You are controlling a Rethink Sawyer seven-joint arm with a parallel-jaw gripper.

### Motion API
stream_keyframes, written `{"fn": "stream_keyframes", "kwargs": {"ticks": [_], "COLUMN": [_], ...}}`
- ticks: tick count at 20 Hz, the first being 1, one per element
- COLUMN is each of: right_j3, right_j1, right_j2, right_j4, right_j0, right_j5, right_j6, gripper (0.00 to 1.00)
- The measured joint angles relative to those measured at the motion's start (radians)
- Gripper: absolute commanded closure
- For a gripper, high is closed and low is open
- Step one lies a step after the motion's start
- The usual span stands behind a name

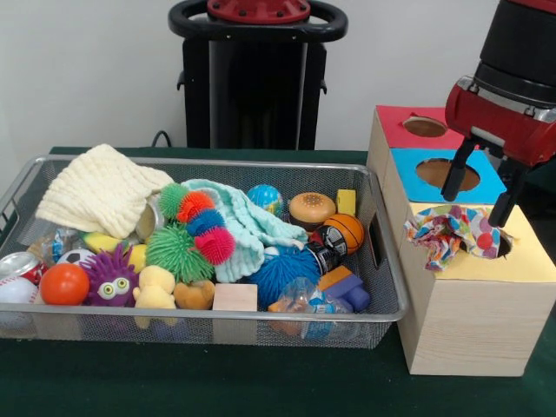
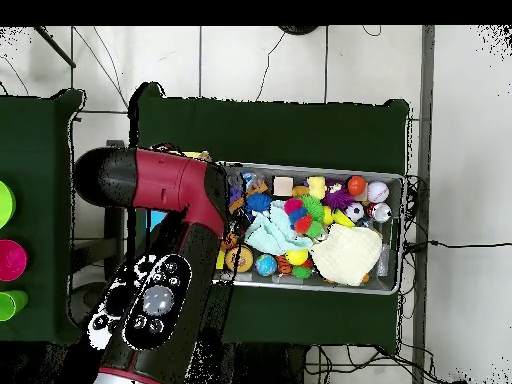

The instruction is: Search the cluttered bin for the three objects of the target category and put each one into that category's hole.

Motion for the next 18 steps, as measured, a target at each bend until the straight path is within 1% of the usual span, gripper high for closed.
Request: {"fn": "stream_keyframes", "kwargs": {"ticks": [16, 17, 18], "right_j3": [0.000, 0.000, 0.000], "right_j1": [-0.002, -0.002, -0.002], "right_j2": [0.000, 0.000, 0.000], "right_j4": [0.000, 0.000, 0.000], "right_j0": [0.000, 0.000, 0.000], "right_j5": [0.000, 0.000, 0.000], "right_j6": [0.000, 0.000, 0.000], "gripper": [0.00, 1.00, 1.00]}}
